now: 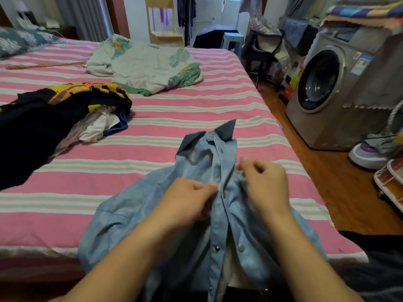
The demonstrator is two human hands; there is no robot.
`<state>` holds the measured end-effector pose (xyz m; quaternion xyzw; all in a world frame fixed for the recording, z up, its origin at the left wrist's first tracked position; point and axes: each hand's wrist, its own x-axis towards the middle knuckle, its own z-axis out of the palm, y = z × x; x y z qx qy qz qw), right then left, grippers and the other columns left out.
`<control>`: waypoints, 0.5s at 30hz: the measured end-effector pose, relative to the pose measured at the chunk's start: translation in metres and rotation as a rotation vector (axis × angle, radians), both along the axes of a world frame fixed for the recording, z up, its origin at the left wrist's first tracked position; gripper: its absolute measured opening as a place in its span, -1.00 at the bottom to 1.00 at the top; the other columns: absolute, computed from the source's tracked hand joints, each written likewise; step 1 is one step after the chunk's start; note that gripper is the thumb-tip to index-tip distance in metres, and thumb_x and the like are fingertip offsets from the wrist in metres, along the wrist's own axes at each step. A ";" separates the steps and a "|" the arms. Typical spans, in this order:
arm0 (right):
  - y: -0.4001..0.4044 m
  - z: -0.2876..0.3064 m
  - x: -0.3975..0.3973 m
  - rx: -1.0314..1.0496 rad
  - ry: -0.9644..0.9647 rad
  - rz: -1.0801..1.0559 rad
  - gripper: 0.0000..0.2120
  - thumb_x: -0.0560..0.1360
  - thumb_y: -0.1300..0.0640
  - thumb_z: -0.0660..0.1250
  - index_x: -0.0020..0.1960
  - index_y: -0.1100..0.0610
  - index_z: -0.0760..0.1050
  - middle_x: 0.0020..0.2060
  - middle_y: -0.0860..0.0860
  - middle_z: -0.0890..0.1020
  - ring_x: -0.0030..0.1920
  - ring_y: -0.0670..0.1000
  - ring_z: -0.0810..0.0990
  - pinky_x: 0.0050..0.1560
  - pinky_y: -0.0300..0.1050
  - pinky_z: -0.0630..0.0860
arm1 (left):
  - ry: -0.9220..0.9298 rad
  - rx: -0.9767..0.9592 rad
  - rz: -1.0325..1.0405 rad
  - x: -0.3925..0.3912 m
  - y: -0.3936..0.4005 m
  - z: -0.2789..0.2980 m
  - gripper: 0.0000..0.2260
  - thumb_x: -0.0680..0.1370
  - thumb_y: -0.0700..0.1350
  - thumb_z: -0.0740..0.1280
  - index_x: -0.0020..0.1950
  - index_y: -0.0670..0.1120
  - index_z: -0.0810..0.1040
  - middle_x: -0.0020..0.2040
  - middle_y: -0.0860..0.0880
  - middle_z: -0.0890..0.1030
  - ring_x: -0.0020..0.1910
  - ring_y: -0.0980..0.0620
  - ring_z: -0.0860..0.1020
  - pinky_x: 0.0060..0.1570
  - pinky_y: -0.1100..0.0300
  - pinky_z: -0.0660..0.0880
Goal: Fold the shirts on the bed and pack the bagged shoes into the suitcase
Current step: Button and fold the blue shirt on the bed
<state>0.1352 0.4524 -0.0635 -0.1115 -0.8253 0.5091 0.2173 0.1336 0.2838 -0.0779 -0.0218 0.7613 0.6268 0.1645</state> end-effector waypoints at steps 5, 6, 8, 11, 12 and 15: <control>0.049 0.000 -0.070 0.321 -0.646 0.126 -0.35 0.59 -0.17 0.27 0.56 0.14 0.26 0.48 0.14 0.39 0.41 0.20 0.42 0.32 0.01 0.39 | 0.271 -0.723 0.197 -0.055 -0.068 -0.013 -0.47 0.52 0.29 0.34 0.38 0.00 0.52 0.26 -0.12 0.59 0.27 -0.16 0.54 0.22 -0.09 0.50; 0.045 -0.005 -0.072 0.336 -0.716 0.234 -0.31 0.59 -0.19 0.28 0.57 0.16 0.22 0.48 0.11 0.40 0.38 0.14 0.46 0.26 -0.10 0.42 | 0.173 -0.683 0.151 -0.063 -0.075 -0.020 -0.45 0.52 0.29 0.36 0.39 0.00 0.50 0.26 -0.11 0.59 0.25 -0.17 0.55 0.20 -0.06 0.50; 0.030 -0.011 -0.068 0.194 -0.658 0.472 -0.47 0.61 -0.04 0.32 0.51 0.11 0.31 0.23 -0.08 0.55 0.09 -0.14 0.59 -0.02 -0.39 0.47 | 0.146 -0.671 0.007 -0.068 -0.076 -0.032 -0.78 0.56 0.11 0.40 0.00 -0.04 0.64 -0.06 -0.07 0.67 -0.03 -0.09 0.62 -0.06 0.09 0.50; 0.028 -0.022 -0.078 0.317 -0.586 0.681 -0.59 0.58 0.09 0.39 0.40 0.01 0.43 0.16 -0.14 0.58 0.12 -0.11 0.57 0.08 -0.20 0.51 | 0.220 -0.733 0.014 -0.082 -0.078 -0.026 -0.69 0.61 -0.16 0.31 -0.35 -0.12 0.46 -0.34 -0.12 0.52 -0.29 -0.06 0.46 -0.28 0.08 0.32; 0.039 -0.023 -0.092 0.408 -0.539 0.617 -0.70 0.58 0.09 0.38 0.30 0.04 0.51 0.13 -0.07 0.62 0.13 -0.02 0.58 0.06 -0.13 0.52 | 0.219 -0.758 0.060 -0.092 -0.089 -0.018 -0.68 0.63 -0.18 0.28 -0.34 -0.14 0.43 -0.34 -0.12 0.49 -0.27 -0.09 0.45 -0.28 0.07 0.29; 0.078 -0.004 -0.140 0.645 -0.377 0.236 -0.85 0.61 0.10 0.30 0.05 0.11 0.63 0.05 0.16 0.67 0.10 0.21 0.60 -0.02 -0.05 0.47 | 0.285 -0.951 0.157 -0.134 -0.123 0.021 -0.68 0.61 -0.29 0.25 -0.35 -0.15 0.37 -0.33 -0.15 0.45 -0.09 -0.28 0.55 -0.16 0.01 0.39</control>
